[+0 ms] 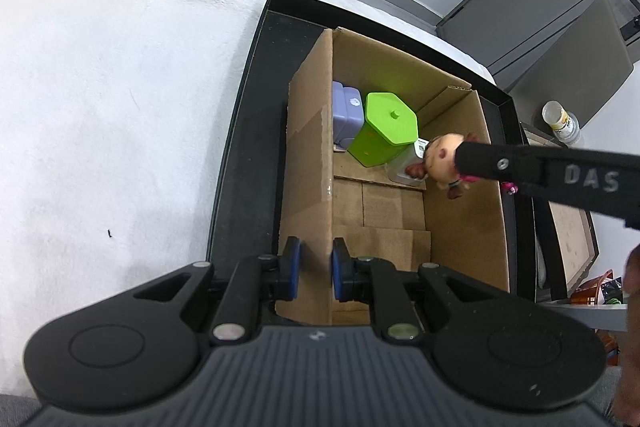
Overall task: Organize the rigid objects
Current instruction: 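Carry the doll figure with the right gripper over the cardboard box, then open the right gripper to drop the doll into the box, then move the right gripper back over the tray to the red crab toy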
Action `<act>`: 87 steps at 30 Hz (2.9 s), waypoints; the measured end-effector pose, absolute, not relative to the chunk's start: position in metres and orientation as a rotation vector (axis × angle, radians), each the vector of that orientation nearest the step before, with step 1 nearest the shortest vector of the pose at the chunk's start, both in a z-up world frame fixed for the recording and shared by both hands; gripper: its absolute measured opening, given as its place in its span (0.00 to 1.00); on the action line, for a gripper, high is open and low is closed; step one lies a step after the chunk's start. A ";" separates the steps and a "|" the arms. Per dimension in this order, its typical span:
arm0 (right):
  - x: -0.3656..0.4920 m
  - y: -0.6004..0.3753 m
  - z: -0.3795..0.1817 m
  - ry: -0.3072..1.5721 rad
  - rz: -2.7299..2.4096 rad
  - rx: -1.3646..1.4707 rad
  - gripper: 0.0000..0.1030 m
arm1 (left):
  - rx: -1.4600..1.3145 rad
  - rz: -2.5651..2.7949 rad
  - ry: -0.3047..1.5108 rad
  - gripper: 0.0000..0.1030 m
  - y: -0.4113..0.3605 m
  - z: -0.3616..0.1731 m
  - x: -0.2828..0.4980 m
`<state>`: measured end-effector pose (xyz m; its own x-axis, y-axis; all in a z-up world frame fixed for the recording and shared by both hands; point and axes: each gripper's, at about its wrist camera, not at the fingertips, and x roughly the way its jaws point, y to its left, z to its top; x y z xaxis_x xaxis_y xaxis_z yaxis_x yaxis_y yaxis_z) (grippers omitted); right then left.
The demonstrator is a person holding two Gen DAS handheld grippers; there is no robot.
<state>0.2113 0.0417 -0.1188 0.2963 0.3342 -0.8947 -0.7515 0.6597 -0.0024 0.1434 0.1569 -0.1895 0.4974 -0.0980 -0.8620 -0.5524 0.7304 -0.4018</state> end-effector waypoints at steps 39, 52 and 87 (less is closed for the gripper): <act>0.213 0.031 -0.128 1.079 0.797 -0.397 0.22 | -0.731 0.306 1.036 0.14 0.157 -0.191 0.143; 0.228 -0.009 -0.108 1.039 0.785 -0.372 0.28 | -0.712 0.312 1.042 0.14 0.153 -0.189 0.147; 0.316 -0.109 -0.146 1.041 0.565 -0.155 0.45 | -0.677 0.310 1.077 0.14 0.148 -0.191 0.148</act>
